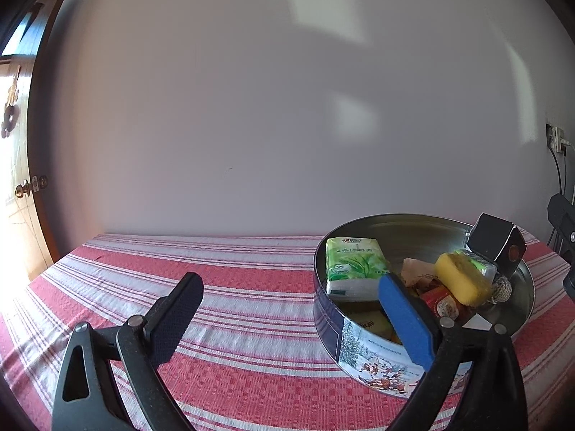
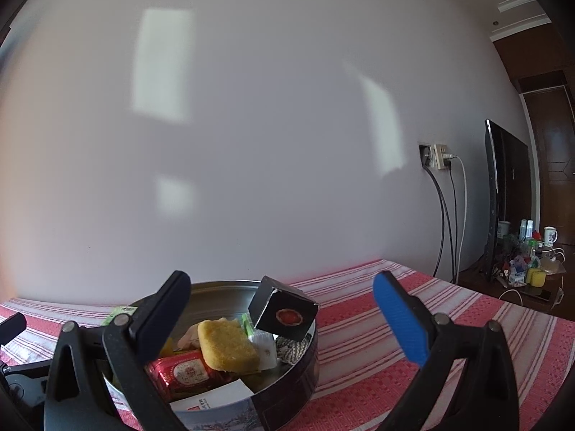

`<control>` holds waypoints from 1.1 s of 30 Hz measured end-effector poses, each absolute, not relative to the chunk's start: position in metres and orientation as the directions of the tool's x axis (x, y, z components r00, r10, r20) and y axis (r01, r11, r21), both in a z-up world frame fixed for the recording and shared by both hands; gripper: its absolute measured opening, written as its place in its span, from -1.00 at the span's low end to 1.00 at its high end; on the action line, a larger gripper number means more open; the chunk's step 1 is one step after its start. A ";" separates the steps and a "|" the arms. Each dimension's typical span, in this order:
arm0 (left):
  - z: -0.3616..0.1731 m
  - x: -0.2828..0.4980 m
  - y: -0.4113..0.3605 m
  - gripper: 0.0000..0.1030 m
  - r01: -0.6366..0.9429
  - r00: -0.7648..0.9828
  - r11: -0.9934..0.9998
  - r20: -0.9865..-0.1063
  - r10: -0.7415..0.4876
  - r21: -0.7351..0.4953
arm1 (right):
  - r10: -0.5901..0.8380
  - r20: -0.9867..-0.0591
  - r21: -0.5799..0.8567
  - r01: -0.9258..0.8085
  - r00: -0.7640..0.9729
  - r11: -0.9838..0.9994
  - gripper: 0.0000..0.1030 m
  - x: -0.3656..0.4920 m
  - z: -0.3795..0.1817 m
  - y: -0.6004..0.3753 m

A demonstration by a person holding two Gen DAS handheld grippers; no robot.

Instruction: Organize objects

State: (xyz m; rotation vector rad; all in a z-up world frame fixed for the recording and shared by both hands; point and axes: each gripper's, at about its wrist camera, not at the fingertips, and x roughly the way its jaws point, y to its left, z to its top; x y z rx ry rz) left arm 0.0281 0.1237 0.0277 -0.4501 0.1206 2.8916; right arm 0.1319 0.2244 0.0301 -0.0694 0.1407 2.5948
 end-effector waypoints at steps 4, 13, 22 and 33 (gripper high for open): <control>0.029 0.032 0.121 0.94 -0.219 -0.932 -0.975 -0.305 0.195 0.044 | 0.515 -0.062 0.081 -0.519 -0.855 -0.851 1.00 0.136 0.031 0.221; 0.029 0.033 0.123 0.97 -0.218 -0.936 -0.974 -0.295 0.192 0.058 | 0.510 -0.038 0.065 -0.512 -0.859 -0.857 1.00 0.141 0.032 0.216; 0.028 0.033 0.123 0.97 -0.224 -0.933 -0.973 -0.302 0.196 0.061 | 0.510 -0.042 0.072 -0.512 -0.859 -0.856 1.00 0.141 0.032 0.219; 0.028 0.031 0.124 0.97 -0.218 -0.933 -0.974 -0.307 0.189 0.064 | 0.502 -0.036 0.059 -0.503 -0.864 -0.862 1.00 0.142 0.031 0.218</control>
